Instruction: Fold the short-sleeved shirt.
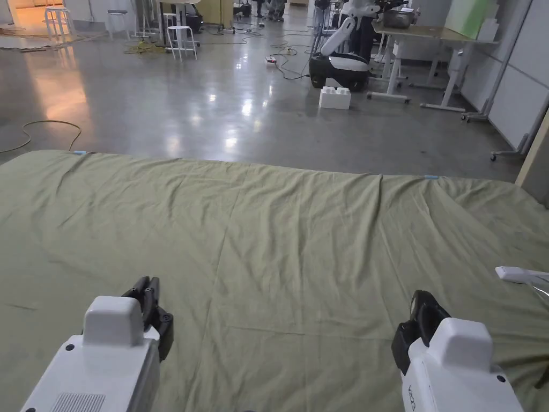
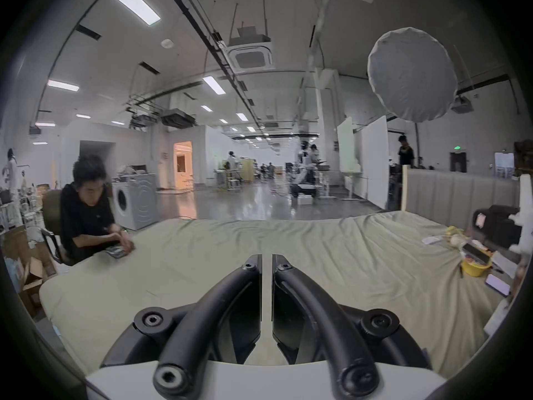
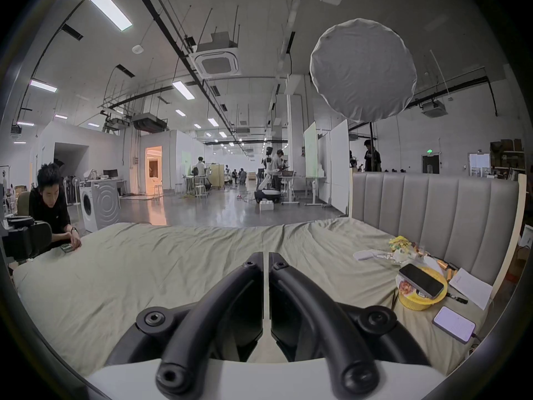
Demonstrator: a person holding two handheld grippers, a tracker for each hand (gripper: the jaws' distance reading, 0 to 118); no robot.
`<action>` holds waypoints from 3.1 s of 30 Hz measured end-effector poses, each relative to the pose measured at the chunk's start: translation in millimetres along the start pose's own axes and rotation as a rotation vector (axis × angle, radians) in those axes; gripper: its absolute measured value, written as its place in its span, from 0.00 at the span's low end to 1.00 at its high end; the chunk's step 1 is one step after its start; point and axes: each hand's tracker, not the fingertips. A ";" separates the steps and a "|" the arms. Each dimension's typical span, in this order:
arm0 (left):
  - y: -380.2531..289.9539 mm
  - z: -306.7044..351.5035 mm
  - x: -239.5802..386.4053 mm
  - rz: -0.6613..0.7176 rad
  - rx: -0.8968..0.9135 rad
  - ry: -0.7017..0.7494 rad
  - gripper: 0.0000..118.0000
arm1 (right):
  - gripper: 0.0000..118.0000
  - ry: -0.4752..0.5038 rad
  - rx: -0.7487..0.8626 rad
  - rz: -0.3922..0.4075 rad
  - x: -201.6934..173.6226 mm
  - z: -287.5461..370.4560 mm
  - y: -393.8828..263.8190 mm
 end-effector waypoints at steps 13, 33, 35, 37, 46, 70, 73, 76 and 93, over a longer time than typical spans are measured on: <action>-17.6 -2.4 -19.4 -0.005 -0.077 -0.040 0.05 | 0.03 0.075 -0.113 0.035 -16.5 17.0 -14.7; -83.4 -4.5 -32.6 0.135 -0.507 -0.294 0.36 | 0.03 0.217 -0.555 0.139 -68.0 43.0 -181.4; -94.5 -12.7 -35.6 0.241 -0.622 -0.420 0.65 | 0.03 0.217 -0.562 0.125 -66.8 41.2 -181.0; -104.3 -16.8 -36.5 0.314 -0.694 -0.515 0.77 | 0.03 0.219 -0.566 0.099 -63.5 39.3 -183.4; -168.3 -59.0 -26.3 0.629 -1.011 -0.734 0.78 | 0.03 0.225 -0.544 0.108 -60.8 42.7 -185.3; -170.4 -71.4 -28.7 0.875 -0.994 -0.888 0.20 | 0.03 0.226 -0.520 0.113 -52.5 37.3 -159.4; -151.5 -74.1 -50.5 0.862 -0.971 -0.887 0.20 | 0.03 0.163 -0.421 0.103 -43.0 26.2 -123.7; -133.4 -79.3 -83.4 0.826 -0.951 -0.858 0.20 | 0.03 0.147 -0.328 0.086 -34.4 8.4 -86.3; -54.2 -107.6 -320.1 0.672 -1.002 -0.385 0.20 | 0.03 0.089 -0.077 0.059 2.7 -54.6 31.8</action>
